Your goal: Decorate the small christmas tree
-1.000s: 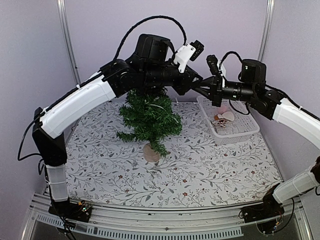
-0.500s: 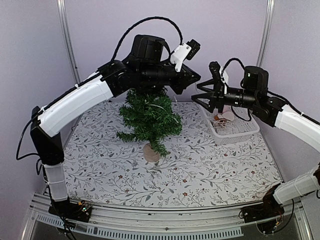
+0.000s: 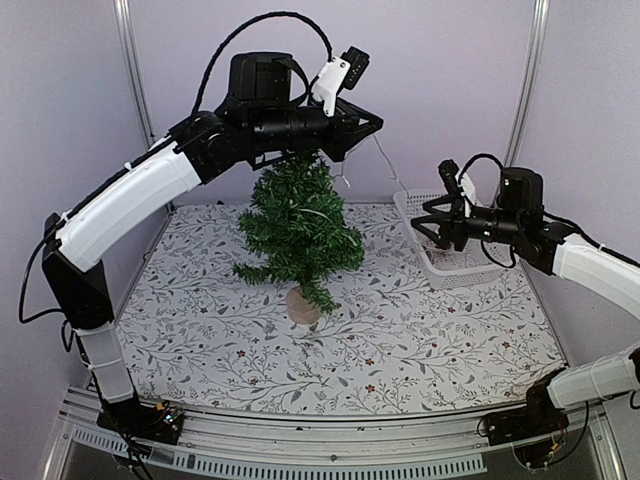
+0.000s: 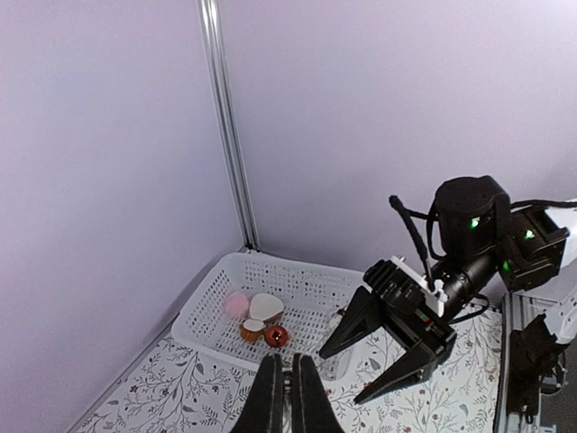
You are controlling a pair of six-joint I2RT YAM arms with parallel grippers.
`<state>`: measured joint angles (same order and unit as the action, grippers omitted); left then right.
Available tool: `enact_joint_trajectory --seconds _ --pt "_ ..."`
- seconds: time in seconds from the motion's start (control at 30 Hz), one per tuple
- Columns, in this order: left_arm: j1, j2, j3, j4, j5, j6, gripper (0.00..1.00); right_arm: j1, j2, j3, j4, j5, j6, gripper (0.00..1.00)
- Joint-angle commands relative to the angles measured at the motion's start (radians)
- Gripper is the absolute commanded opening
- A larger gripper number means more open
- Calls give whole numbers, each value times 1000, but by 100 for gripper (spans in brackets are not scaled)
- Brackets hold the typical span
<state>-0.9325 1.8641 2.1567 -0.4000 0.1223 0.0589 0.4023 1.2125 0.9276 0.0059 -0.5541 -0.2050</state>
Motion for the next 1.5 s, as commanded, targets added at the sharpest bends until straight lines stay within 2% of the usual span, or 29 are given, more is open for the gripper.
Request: enact_joint_trajectory --seconds 0.0,0.1,0.2,0.37,0.57,0.7,0.9,0.97,1.2,1.27,1.37,1.47 --pt "14 -26 -14 44 20 0 0 -10 67 -2 50 15 -13 57" --pt "16 -30 -14 45 18 1 0 -14 110 5 57 29 -25 47" --pt "20 -37 -22 46 11 4 0 -25 127 0 62 42 -36 32" --pt "22 -55 -58 55 4 15 0 -30 113 14 55 40 -36 0" --pt "23 -78 -120 61 4 35 0 -30 39 81 -21 61 -53 0" --pt "22 -101 -164 61 -10 45 0 -30 -1 154 -139 68 -81 0" --pt "18 -115 -193 31 -24 71 7 -30 -45 260 -277 75 -104 0" --pt "17 -120 -199 25 -29 78 11 -29 -58 299 -317 78 -113 0" --pt "6 -148 -216 8 -35 104 44 -3 -62 394 -441 114 -140 0" --pt "-6 -155 -216 -7 -53 129 51 19 -67 404 -477 137 -152 0" --pt "-23 -179 -226 -13 -62 159 60 43 -76 409 -504 166 -157 0" --pt "-42 -189 -224 -13 -105 185 62 60 -83 409 -516 175 -151 0"
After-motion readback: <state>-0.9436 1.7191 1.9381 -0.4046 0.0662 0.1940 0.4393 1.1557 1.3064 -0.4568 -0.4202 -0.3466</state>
